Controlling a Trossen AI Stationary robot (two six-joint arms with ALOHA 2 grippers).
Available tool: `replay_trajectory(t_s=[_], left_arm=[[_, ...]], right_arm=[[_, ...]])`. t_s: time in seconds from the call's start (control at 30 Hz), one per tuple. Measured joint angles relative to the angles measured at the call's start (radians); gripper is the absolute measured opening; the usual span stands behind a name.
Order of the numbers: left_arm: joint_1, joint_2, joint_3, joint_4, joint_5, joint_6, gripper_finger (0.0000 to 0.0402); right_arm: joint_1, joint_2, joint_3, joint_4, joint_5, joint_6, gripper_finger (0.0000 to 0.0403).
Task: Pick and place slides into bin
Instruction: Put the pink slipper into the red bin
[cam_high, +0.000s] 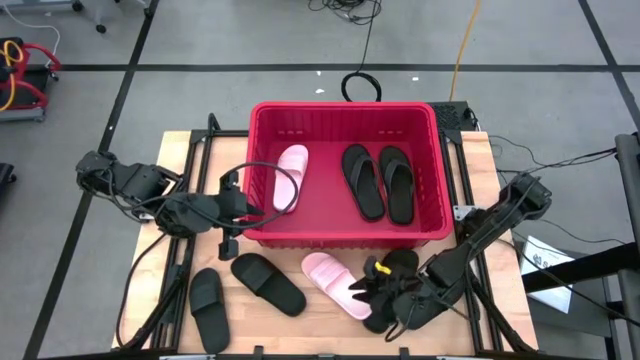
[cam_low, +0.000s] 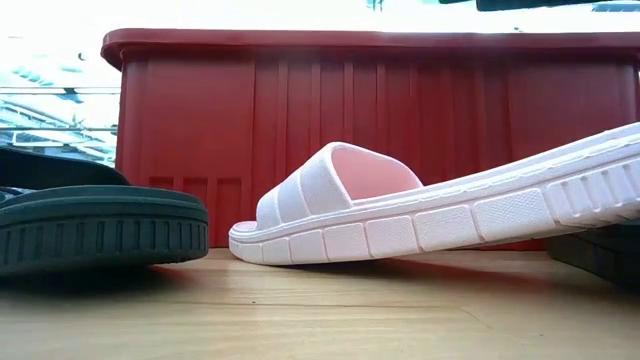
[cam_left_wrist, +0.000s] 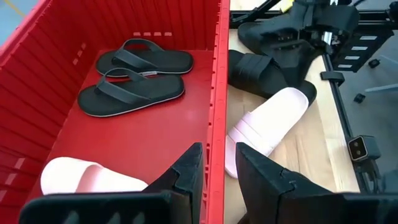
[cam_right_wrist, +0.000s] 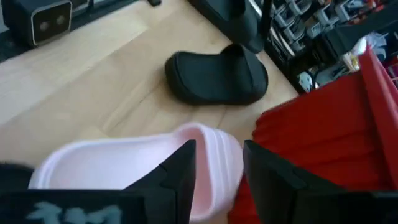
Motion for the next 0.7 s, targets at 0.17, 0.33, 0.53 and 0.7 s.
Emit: replay_trajectory(t_s=[0.17,0.33,0.53,0.7], left_arm=[[0.000,0.000,0.000,0.000,0.000,0.002,0.0093],[0.000,0.000,0.000,-0.001,0.000,0.002,0.0093],[0.000,0.000,0.000,-0.001,0.000,-0.014,0.0093],[0.000,0.000,0.000,-0.001,0.001,-0.022,0.0093]], right_arm=[[0.001,0.084,0.000,0.057,0.020,-0.052,0.0125],[-0.032,0.127,0.000,0.088,0.076,-0.072,0.0125],[-0.092,0.157,0.000,0.133,0.045,-0.049,0.0124],[-0.112,0.173,0.000,0.134,-0.023,-0.064,0.0124]])
